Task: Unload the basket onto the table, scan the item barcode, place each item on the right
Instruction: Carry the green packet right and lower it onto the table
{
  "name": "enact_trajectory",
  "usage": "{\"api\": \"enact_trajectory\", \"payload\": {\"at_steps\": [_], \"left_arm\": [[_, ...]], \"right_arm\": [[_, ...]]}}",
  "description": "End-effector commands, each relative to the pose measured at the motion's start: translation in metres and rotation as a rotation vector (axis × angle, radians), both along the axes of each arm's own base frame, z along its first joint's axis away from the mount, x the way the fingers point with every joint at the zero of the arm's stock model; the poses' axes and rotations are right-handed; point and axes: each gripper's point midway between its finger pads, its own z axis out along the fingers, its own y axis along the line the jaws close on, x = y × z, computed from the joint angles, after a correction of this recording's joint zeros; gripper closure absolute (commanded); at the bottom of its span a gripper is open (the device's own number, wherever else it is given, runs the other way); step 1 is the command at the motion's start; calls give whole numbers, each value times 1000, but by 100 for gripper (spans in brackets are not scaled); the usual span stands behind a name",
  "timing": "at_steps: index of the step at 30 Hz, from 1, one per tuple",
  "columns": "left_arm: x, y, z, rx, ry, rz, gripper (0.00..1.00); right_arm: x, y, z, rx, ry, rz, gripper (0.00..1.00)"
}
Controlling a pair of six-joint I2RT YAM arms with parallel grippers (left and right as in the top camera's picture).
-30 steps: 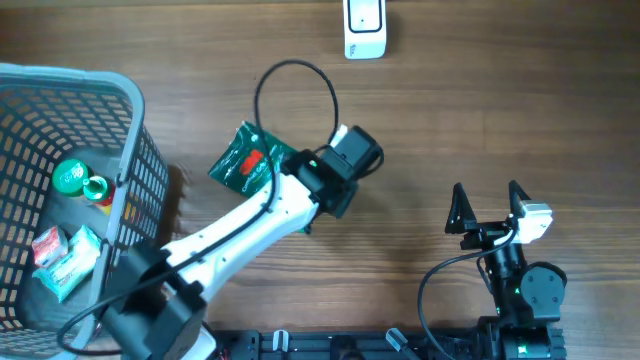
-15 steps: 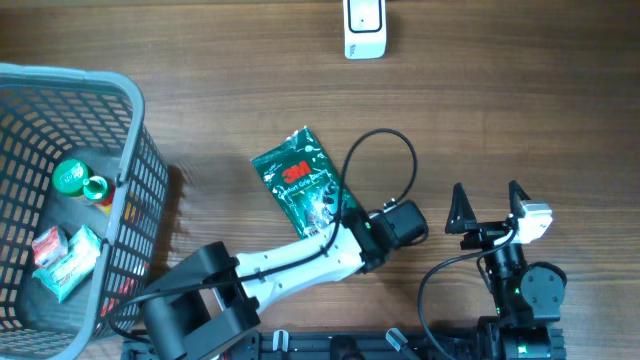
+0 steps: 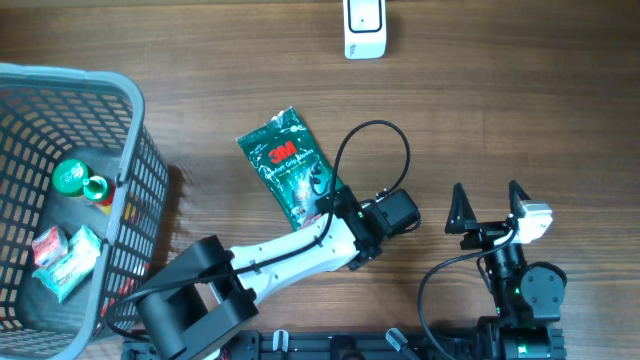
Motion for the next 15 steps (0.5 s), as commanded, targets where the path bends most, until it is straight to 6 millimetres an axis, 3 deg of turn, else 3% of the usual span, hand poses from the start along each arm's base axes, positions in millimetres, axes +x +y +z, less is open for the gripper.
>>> {"api": "enact_trajectory", "payload": {"at_steps": [1,9,15], "left_arm": [[-3,7,-3,30,19,0,0],[-9,25,7,69,44,19,0],[-6,28,34,-19,25,58,0]], "right_arm": [[0,-5,0,10,-1,-24,0],[0,-5,0,10,-1,-24,0],[0,-5,0,10,-1,-24,0]]}}
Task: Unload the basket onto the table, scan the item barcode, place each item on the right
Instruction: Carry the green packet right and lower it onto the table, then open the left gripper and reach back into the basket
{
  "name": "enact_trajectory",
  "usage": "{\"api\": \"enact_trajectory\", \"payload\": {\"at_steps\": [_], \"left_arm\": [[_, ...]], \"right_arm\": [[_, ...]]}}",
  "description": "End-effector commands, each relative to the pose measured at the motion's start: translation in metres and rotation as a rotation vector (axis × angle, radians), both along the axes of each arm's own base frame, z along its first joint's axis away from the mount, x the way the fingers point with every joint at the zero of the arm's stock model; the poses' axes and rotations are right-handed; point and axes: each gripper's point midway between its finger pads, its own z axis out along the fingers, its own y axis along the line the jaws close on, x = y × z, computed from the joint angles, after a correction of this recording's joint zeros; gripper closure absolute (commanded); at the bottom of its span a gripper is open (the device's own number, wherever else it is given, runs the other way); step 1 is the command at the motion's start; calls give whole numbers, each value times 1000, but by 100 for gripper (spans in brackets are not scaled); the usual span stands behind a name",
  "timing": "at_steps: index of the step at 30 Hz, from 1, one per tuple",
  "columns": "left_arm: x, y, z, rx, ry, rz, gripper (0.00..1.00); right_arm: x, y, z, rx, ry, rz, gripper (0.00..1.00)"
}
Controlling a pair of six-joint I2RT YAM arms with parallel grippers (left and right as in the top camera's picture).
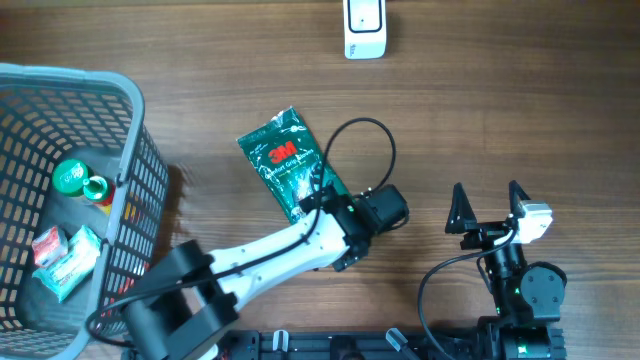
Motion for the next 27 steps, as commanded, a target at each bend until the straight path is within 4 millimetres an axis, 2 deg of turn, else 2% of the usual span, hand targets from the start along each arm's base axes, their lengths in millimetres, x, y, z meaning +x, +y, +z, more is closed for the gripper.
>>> {"api": "enact_trajectory", "payload": {"at_steps": [1,7,13,15,16,17,18,19,22,24,27], "left_arm": [[1,-3,31,-107,-35,21,0],[15,5,89,-270,-148,68,0],[57,37,189,-611,-418,263,0],[69,57,238,-766,-556,338,0],[71,63,252,-808,-595,358,0],[72,79,284,-905,-686,399,0],[71,88,300,-950,-733,418,0],[68,105,326,-1016,-813,440,0],[61,135,361,-1090,-948,480,0],[59,174,381,-1079,-1087,579,0],[58,222,389,-1001,-1222,726,0]], "right_arm": [[0,-5,0,10,-1,-24,0],[0,-5,0,10,-1,-23,0],[0,-5,0,10,-1,-24,0],[0,-5,0,10,-1,-24,0],[0,-5,0,10,-1,-24,0],[0,-5,0,10,-1,-24,0],[0,-5,0,10,-1,-24,0],[0,-5,0,10,-1,-24,0],[0,-5,0,10,-1,-24,0],[0,-5,0,10,-1,-24,0],[0,-5,0,10,-1,-24,0]]}}
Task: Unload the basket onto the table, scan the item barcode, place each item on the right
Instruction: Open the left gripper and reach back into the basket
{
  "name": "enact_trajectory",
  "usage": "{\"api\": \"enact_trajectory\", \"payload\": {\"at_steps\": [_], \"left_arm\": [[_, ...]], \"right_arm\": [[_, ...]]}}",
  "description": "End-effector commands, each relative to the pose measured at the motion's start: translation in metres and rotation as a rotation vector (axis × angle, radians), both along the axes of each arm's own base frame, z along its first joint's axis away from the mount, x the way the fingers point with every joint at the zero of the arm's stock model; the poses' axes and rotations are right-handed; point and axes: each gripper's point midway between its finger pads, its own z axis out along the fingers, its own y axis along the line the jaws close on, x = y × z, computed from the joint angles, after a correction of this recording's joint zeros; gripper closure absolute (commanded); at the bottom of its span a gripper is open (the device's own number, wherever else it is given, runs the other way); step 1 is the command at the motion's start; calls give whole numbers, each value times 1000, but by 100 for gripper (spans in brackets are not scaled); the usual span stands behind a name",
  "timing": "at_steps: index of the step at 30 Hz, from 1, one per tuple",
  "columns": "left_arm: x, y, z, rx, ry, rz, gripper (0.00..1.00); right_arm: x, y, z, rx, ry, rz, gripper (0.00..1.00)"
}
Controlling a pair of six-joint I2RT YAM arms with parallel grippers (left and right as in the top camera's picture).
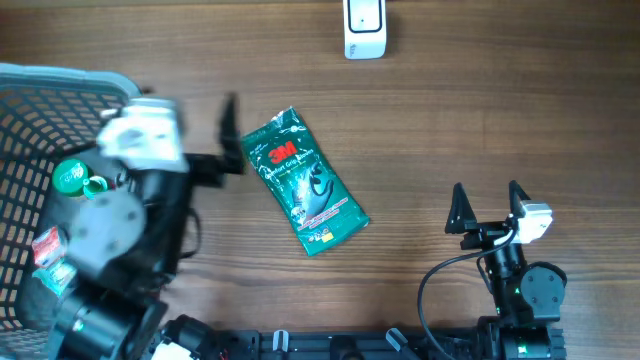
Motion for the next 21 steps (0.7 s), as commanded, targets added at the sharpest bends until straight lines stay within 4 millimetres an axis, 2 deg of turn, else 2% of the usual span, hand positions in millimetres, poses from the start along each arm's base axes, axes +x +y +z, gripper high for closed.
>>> {"api": "enact_trajectory", "payload": {"at_steps": [1,5,8,13,17,21], "left_arm": [[2,66,7,-30,-20,270,0],[2,129,-9,-198,8,497,0],[9,154,-25,-290,49,529,0],[30,195,-74,-493,201,533,0],[42,233,-133,-608,384,603,0],[45,245,-166,-640,524,652,0]], "right_arm": [[0,-5,0,10,-1,-24,0],[0,-5,0,10,-1,-24,0],[0,-5,0,10,-1,-24,0],[0,-5,0,10,-1,-24,0],[0,-5,0,10,-1,-24,0],[0,-5,0,10,-1,-24,0]]}}
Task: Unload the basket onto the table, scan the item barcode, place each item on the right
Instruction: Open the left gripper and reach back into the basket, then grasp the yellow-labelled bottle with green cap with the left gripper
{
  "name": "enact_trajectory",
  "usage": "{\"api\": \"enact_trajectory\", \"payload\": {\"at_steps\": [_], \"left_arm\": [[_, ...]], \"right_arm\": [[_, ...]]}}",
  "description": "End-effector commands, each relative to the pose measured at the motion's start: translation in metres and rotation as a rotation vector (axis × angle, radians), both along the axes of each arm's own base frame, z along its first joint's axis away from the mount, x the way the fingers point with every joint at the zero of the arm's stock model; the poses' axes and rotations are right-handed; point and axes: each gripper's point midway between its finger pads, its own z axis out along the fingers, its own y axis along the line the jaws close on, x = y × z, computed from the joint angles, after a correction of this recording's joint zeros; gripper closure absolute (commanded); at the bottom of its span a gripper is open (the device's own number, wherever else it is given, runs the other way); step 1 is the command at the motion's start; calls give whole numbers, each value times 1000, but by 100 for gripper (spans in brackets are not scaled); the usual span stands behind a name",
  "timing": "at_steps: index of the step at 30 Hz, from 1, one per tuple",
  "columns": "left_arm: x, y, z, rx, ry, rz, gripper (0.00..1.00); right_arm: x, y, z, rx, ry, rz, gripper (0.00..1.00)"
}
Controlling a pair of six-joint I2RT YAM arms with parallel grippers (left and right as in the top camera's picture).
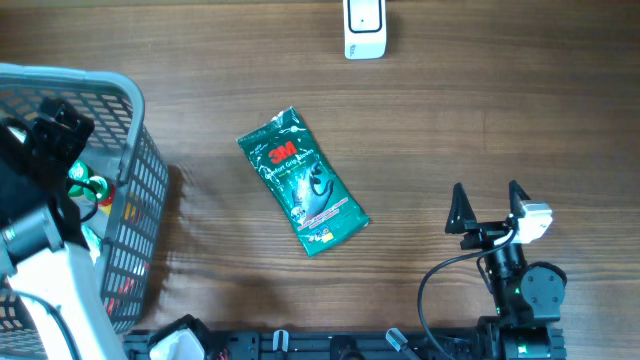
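Note:
A green 3M packet (302,183) lies flat and slanted on the wooden table, label up, with nothing touching it. The white barcode scanner (365,28) stands at the far edge. My left arm (40,190) hangs over the grey basket at the left. Its gripper end (57,135) is dark and pointed down into the basket, and its fingers do not show. My right gripper (486,192) rests at the near right, open and holding nothing.
The grey mesh basket (140,170) fills the left side. Inside it, a green-capped item (76,173) shows beside my left arm. Bare wood lies between the packet and the scanner.
My left arm was above the basket's right rim, its fingers pointing toward the packet. Now it is further left, over the inside of the basket. Packet and right arm are unmoved.
My left gripper was at the packet's near end, low over the table, and stayed close to it at the following moment. Then the arm was over at the basket's rim, away from the packet. Now it hangs over the basket. The packet lies where it was.

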Motion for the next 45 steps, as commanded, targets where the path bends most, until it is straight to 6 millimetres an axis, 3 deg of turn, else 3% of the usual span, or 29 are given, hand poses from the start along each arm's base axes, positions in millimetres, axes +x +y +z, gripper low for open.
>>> {"api": "enact_trajectory", "payload": {"at_steps": [1,5,13,19,28,29,31,32,35,37,39,45], "left_arm": [[7,0,-16,-96,70,-26,0],[-10,-7,-51,-164,240,-26,0],[-40,-13,-72,-209,386,15,0],[-40,-13,-76,-215,398,15,0],[-42,-17,-126,-352,549,44,0],[-43,-19,-132,-373,565,41,1],[-42,-23,-136,-399,574,28,12],[-43,-23,-136,-400,577,29,18],[-44,-24,-130,-400,578,29,51],[-43,-23,-119,-399,575,30,63],[-42,-22,-99,-390,561,29,67],[-39,-20,-22,-341,481,27,67]], "right_arm": [[0,-5,0,10,-1,-24,0],[0,-5,0,10,-1,-24,0],[0,-5,0,10,-1,-24,0],[0,-5,0,10,-1,-24,0],[0,-5,0,10,-1,-24,0],[0,-5,0,10,-1,-24,0],[0,-5,0,10,-1,-24,0],[0,-5,0,10,-1,-24,0],[0,-5,0,10,-1,-24,0],[0,-5,0,10,-1,-24,0],[0,-5,0,10,-1,-24,0],[0,-5,0,10,-1,-24,0]]}}
